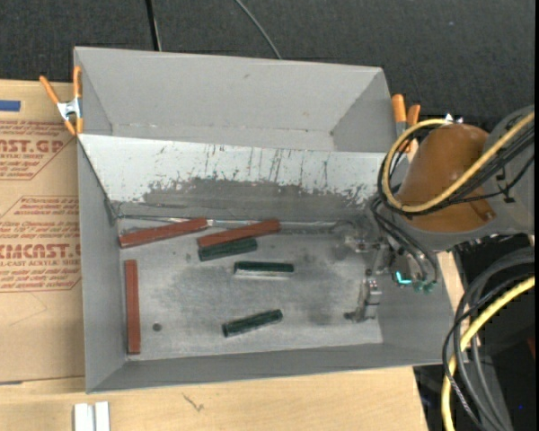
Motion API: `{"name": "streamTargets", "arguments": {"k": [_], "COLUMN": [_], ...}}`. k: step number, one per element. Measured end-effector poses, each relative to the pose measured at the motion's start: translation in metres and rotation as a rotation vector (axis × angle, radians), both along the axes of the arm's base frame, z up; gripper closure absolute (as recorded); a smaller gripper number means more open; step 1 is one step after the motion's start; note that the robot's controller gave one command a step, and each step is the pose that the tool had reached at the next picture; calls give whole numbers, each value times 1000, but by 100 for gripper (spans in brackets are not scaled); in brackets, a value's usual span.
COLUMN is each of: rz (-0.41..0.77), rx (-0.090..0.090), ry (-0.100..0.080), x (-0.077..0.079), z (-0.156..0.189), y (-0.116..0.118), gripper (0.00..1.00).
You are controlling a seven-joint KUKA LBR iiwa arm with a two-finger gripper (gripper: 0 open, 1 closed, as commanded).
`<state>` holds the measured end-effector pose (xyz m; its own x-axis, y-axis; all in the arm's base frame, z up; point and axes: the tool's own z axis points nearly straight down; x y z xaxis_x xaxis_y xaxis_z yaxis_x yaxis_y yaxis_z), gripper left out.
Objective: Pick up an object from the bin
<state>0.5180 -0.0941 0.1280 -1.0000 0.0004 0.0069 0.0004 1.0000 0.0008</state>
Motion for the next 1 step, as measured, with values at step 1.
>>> {"name": "streamTargets", "arguments": {"k": [1], "rz": [1], "rx": [-1], "ry": [-7], "x": [2], "z": [4], "y": [0], "gripper": [0]}}
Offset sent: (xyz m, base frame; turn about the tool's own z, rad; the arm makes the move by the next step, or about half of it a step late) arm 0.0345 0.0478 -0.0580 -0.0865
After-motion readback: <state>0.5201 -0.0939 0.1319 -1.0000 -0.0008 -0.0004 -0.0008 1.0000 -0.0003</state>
